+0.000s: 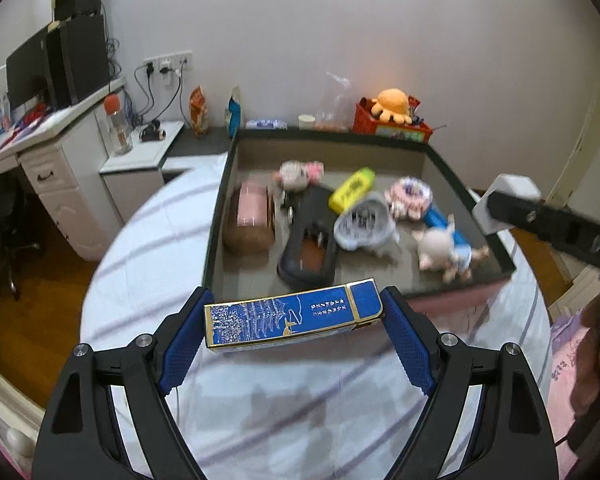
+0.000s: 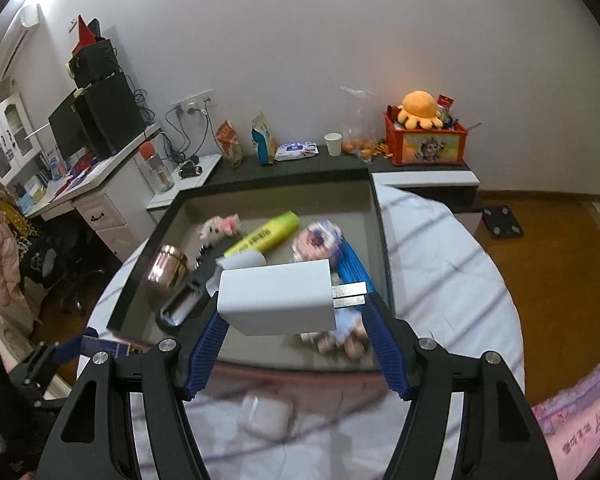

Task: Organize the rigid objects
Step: 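Lower blue-and-gold box and white charger into the pink box and open both tools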

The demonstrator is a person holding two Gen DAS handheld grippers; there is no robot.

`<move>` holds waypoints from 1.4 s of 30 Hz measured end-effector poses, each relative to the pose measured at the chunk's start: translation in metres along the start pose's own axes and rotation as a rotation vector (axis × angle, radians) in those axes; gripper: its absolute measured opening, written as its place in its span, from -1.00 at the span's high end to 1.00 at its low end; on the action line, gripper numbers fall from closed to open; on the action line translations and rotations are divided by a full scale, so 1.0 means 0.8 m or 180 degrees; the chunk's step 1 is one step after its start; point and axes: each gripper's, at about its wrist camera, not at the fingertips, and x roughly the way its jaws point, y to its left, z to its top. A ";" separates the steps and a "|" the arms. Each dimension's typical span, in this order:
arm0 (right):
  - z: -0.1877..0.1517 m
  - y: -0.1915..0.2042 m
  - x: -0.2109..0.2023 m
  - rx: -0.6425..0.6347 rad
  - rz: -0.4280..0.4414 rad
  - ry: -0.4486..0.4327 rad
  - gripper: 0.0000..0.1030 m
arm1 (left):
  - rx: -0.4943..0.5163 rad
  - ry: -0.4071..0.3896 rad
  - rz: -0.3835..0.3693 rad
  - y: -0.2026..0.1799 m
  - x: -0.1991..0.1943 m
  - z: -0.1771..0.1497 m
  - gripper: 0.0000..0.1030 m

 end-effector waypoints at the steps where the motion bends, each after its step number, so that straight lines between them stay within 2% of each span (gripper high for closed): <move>1: 0.005 0.003 0.005 -0.0013 0.0010 0.0003 -0.33 | 0.0010 -0.0032 0.0011 0.001 0.001 0.010 -0.66; 6: 0.024 0.003 0.037 -0.0040 0.0038 0.0072 -0.33 | 0.0038 -0.0098 0.0018 0.001 0.017 0.050 -0.66; 10: 0.033 -0.003 0.060 -0.0019 0.0026 0.0147 -0.33 | 0.0040 0.0030 -0.0028 -0.002 0.050 0.067 -0.66; 19: 0.038 -0.018 0.105 0.0029 0.0016 0.0368 -0.33 | 0.0092 0.0233 -0.0072 -0.020 0.094 0.065 -0.66; 32: 0.039 -0.019 0.124 0.0007 0.0013 0.0507 -0.34 | 0.0117 0.0343 0.0013 -0.024 0.109 0.067 -0.67; 36: 0.038 -0.016 0.127 -0.0026 0.0005 0.0553 -0.40 | 0.0158 0.0339 0.0053 -0.027 0.106 0.067 -0.88; 38: 0.039 -0.014 0.123 -0.0026 0.0009 0.0519 -0.54 | 0.0173 0.0302 0.0105 -0.028 0.100 0.067 -0.91; 42: 0.042 -0.009 0.108 -0.0021 0.0025 0.0433 -0.55 | 0.0170 0.0295 0.0133 -0.026 0.088 0.067 -0.93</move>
